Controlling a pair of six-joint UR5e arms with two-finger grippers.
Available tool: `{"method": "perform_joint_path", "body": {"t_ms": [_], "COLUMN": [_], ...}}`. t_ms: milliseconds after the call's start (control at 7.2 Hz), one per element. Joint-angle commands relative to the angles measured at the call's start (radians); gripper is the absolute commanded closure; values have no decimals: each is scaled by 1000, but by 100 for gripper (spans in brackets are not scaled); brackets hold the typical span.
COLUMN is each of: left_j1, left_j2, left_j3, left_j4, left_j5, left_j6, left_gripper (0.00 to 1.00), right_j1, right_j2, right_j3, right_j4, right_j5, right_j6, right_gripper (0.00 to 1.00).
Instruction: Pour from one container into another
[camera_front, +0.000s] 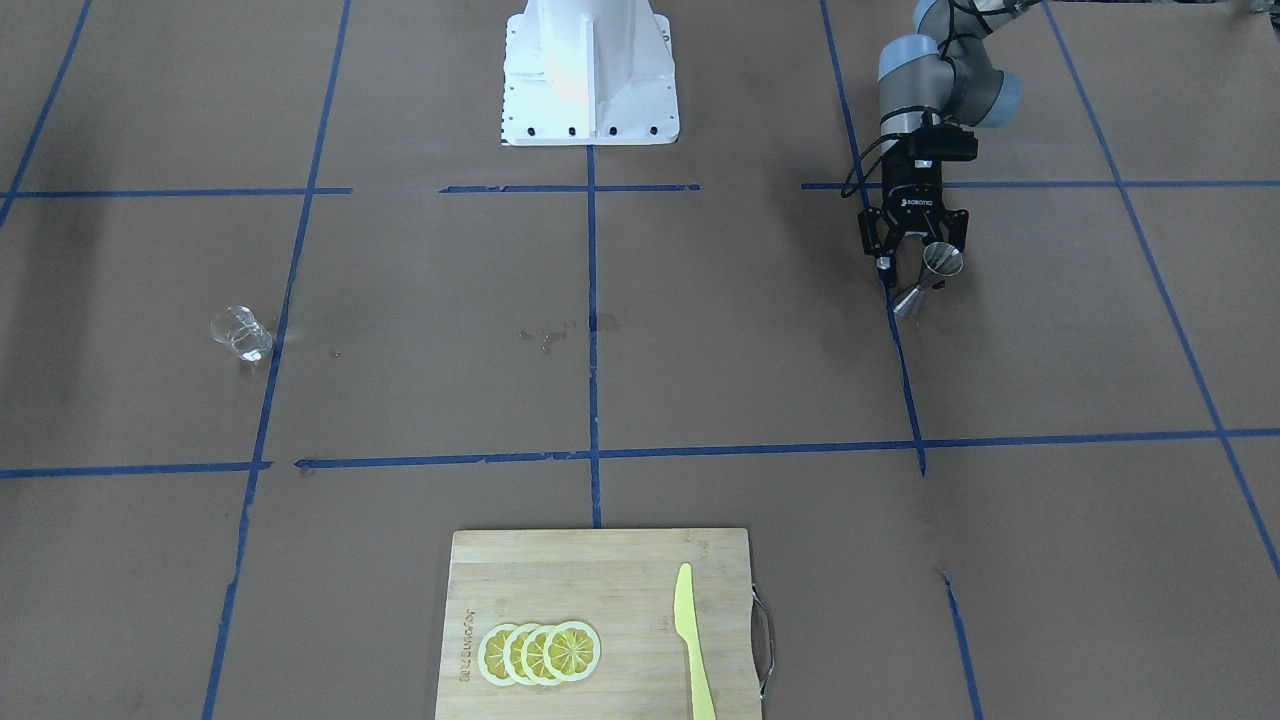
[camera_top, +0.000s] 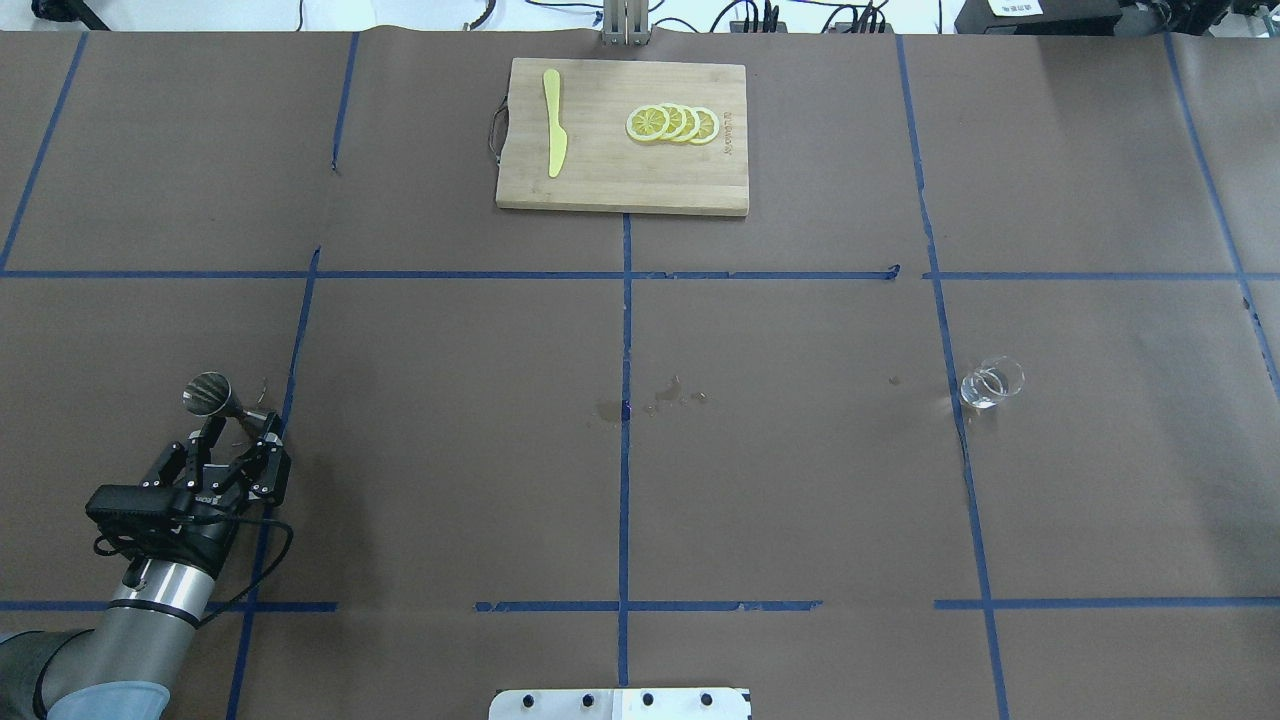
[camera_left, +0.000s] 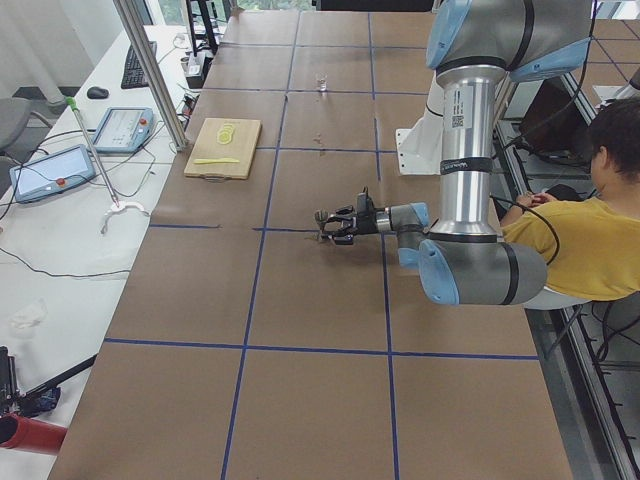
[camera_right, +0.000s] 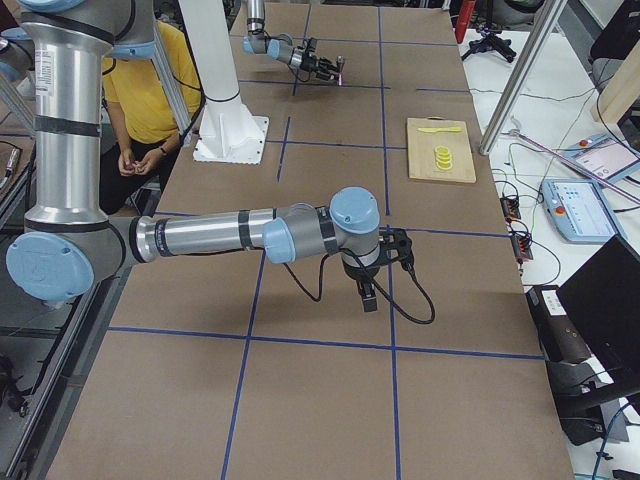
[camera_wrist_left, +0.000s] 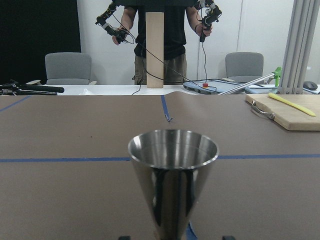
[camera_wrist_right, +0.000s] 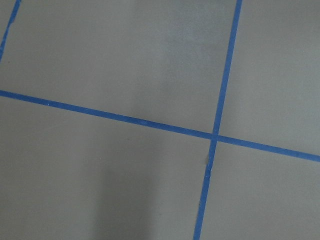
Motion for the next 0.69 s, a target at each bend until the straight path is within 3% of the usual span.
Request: {"method": "perform_joint_path", "body": {"t_ms": [0, 555], "left_j1": [-1, -11], "left_j2": [1, 2], "left_j3": [-4, -4], "left_j4": [0, -12], "left_j5": [0, 0], "left_j6": [0, 5], "left_gripper": [31, 31], "right_j1": [0, 0], "right_j2": [0, 0], "right_j3": [-1, -1], "right_j4": [0, 0], "right_j5": [0, 0], "right_j6": [0, 0], "right_gripper": [0, 0]}}
